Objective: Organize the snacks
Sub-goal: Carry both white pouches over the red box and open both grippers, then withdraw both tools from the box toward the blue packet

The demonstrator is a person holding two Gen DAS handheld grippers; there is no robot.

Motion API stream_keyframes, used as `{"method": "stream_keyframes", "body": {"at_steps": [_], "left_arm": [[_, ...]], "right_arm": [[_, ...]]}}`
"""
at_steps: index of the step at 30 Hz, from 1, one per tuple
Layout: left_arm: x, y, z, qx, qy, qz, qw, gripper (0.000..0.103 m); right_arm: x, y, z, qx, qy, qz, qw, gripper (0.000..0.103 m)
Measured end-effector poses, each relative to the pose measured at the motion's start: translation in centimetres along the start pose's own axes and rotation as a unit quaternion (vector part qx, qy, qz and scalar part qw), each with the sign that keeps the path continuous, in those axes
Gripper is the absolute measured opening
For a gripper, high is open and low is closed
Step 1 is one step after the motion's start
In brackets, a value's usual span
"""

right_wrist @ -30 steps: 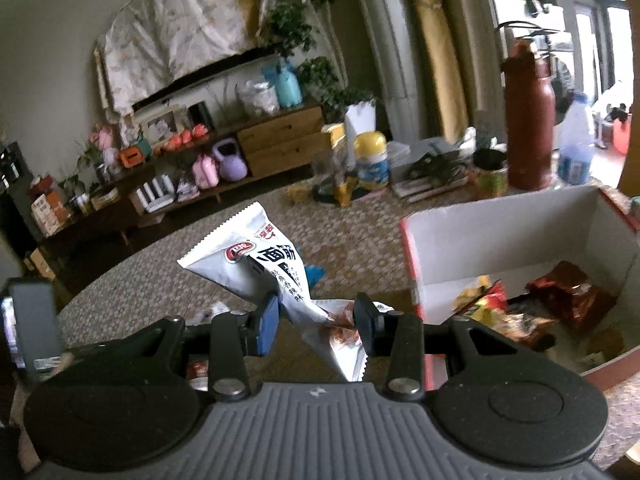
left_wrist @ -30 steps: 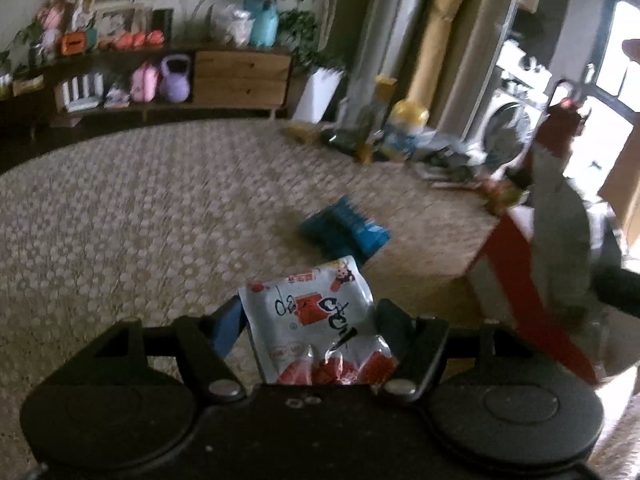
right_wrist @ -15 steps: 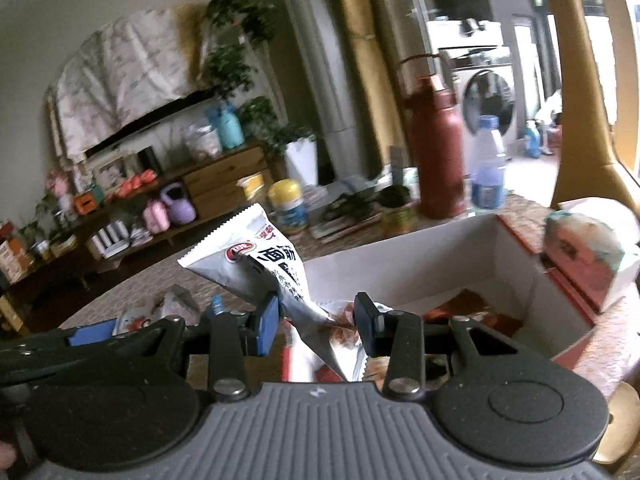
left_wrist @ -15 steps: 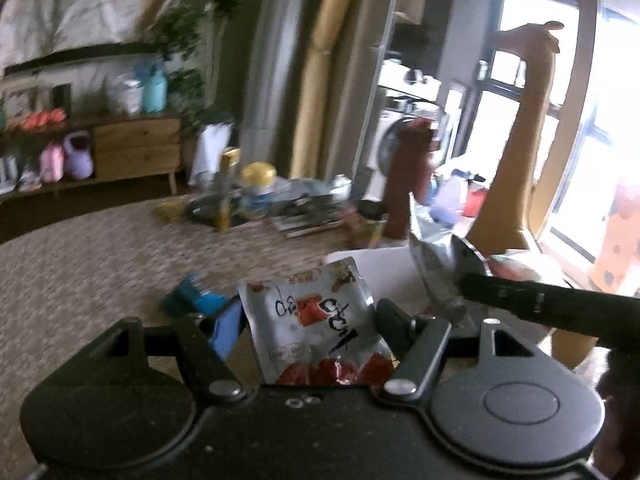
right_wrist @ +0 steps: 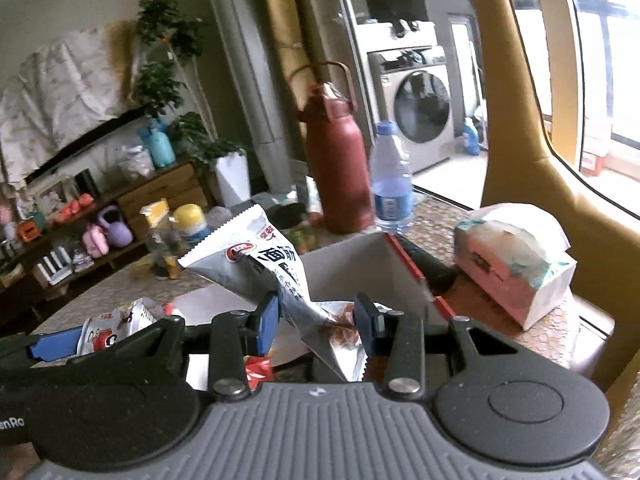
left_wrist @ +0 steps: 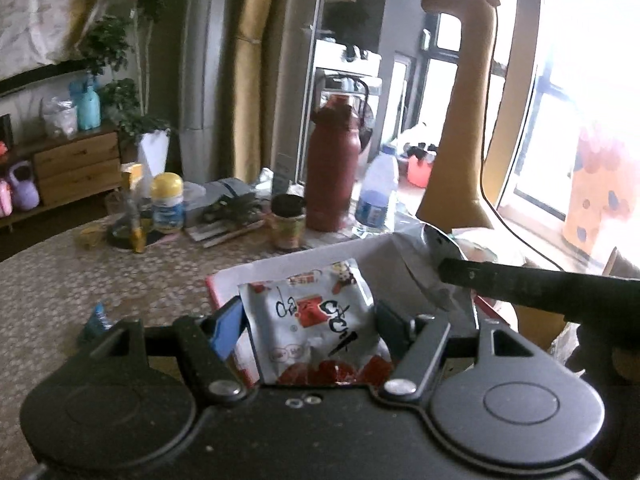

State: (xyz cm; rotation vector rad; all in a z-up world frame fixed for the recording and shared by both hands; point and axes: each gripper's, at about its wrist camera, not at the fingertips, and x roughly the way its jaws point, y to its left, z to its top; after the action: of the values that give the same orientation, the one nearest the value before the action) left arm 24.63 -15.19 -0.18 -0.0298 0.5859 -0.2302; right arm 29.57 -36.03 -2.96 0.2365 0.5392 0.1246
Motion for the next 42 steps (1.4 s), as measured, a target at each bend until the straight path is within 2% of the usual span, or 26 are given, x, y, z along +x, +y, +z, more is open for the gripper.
{"method": "stream_keyframes", "body": {"at_steps": [6, 13, 24, 30, 33, 34, 36, 41, 42], "left_arm": [[4.2, -1.3, -0.1, 0.018, 0.025, 0.004, 0.9995, 0.069], [8.9, -0.7, -0.2, 0.016, 0.066, 0.023, 0.9975, 0.069], [12.8, 0.5, -0.9, 0.019, 0.119, 0.033, 0.9922, 0.069], [12.9, 0.8, -1.2, 0.016, 0.132, 0.020, 0.9909, 0.071], [12.5, 0.7, -1.1, 0.016, 0.134, 0.018, 0.9907, 0.071], [12.2, 0.7, -1.1, 0.017, 0.131, 0.020, 0.9910, 0.073], [11.5, 0.8, -0.9, 0.018, 0.117, 0.025, 0.9927, 0.089], [9.0, 0.7, -0.4, 0.018, 0.089, 0.015, 0.9957, 0.090], [8.6, 0.7, -0.3, 0.018, 0.086, 0.012, 0.9961, 0.090]], "right_arm": [[3.2, -1.7, -0.2, 0.014, 0.026, -0.012, 0.999, 0.040], [5.8, -2.4, -1.3, 0.014, 0.055, -0.015, 0.998, 0.040], [8.8, -2.0, -2.4, -0.001, 0.098, -0.031, 0.995, 0.041], [8.7, -1.9, -2.6, -0.007, 0.104, -0.034, 0.994, 0.044], [8.4, -2.0, -2.8, -0.003, 0.111, -0.033, 0.993, 0.055], [8.2, -1.9, -2.8, -0.004, 0.109, -0.032, 0.993, 0.058], [7.7, -1.8, -2.9, -0.009, 0.107, -0.031, 0.994, 0.059], [6.0, -1.5, -3.0, -0.015, 0.102, -0.023, 0.994, 0.062], [5.5, -1.4, -3.0, -0.017, 0.099, -0.023, 0.995, 0.066]]}}
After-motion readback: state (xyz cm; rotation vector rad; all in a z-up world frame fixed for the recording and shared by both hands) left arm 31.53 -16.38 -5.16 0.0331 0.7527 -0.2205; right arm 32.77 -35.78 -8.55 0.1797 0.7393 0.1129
